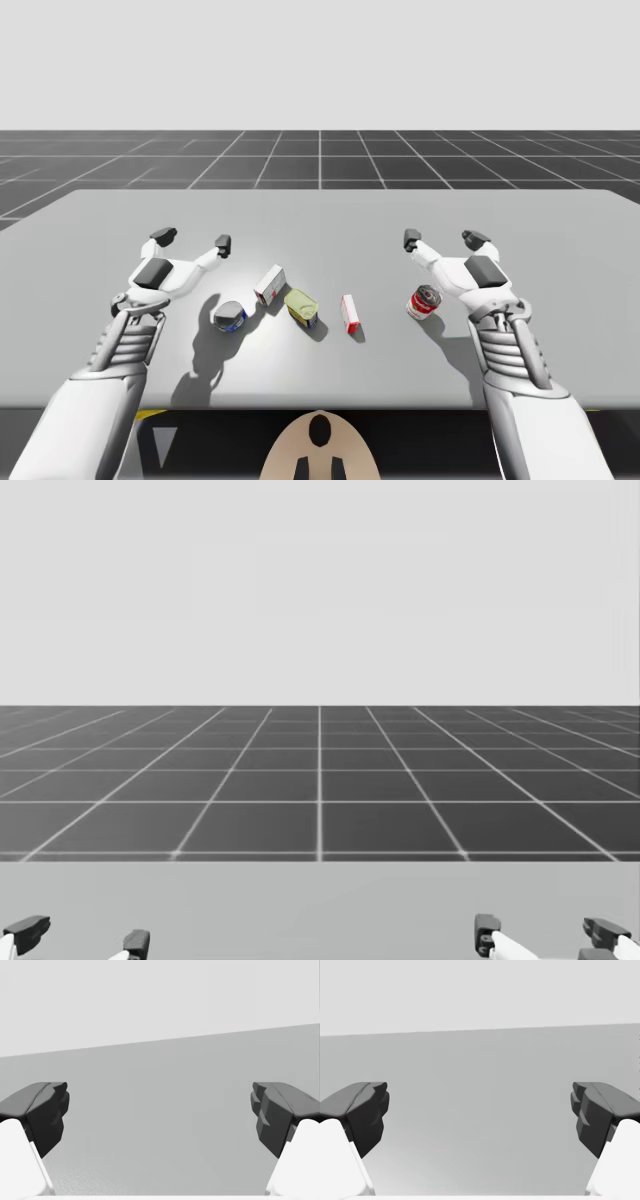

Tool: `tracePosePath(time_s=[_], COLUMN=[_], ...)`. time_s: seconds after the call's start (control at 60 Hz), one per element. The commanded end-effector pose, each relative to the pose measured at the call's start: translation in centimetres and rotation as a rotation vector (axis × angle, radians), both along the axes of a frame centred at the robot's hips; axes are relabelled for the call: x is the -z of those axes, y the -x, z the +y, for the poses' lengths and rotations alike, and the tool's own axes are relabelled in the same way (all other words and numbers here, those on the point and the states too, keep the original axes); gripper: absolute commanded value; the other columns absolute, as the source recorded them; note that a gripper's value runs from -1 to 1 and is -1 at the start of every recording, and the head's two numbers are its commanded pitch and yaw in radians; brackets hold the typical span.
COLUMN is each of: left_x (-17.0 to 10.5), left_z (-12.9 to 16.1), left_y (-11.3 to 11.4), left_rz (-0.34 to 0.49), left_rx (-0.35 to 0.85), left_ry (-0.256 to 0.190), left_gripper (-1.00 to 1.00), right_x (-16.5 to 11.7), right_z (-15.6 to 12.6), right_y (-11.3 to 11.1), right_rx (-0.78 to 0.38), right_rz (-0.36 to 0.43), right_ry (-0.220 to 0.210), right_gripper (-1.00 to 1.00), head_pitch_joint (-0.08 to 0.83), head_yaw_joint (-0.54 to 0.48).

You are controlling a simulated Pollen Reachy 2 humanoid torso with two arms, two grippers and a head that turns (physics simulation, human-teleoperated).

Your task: Lift the meat can off the table.

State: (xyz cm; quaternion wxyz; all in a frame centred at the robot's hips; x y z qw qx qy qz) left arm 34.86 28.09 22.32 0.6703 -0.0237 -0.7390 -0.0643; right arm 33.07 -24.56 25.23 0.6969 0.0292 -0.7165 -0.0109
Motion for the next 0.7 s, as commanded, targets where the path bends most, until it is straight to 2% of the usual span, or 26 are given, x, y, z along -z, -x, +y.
tracePosePath(time_s=[0.017, 0.117, 0.167, 0.417, 0.7], left_x=[0.0, -0.02, -0.04, -0.15, -0.1], left_z=[-0.02, -0.06, -0.06, 0.0, 0.0], left_y=[0.03, 0.07, 0.07, 0.14, 0.11], left_rz=[-0.004, -0.005, -0.006, -0.017, -0.023], left_rx=[0.001, 0.0, -0.001, -0.006, -0.006], left_ry=[-0.011, -0.012, -0.012, -0.026, -0.047], left_gripper=[-1.0, -1.0, -1.0, -1.0, -1.0], right_x=[0.02, -0.08, -0.06, 0.18, 0.11], right_z=[0.23, 0.2, 0.15, 0.21, 0.17], right_y=[0.24, 0.18, 0.09, 0.0, -0.02], right_rx=[0.037, 0.021, 0.022, 0.029, 0.028], right_rz=[0.019, 0.009, -0.004, -0.004, -0.009], right_ry=[-0.011, -0.01, 0.005, 0.031, 0.037], right_gripper=[-1.0, -1.0, -1.0, -1.0, -1.0], head_pitch_joint=[0.014, 0.047, 0.075, 0.3, 0.523], head_yaw_joint=[0.0, 0.0, 0.0, 0.0, 0.02])
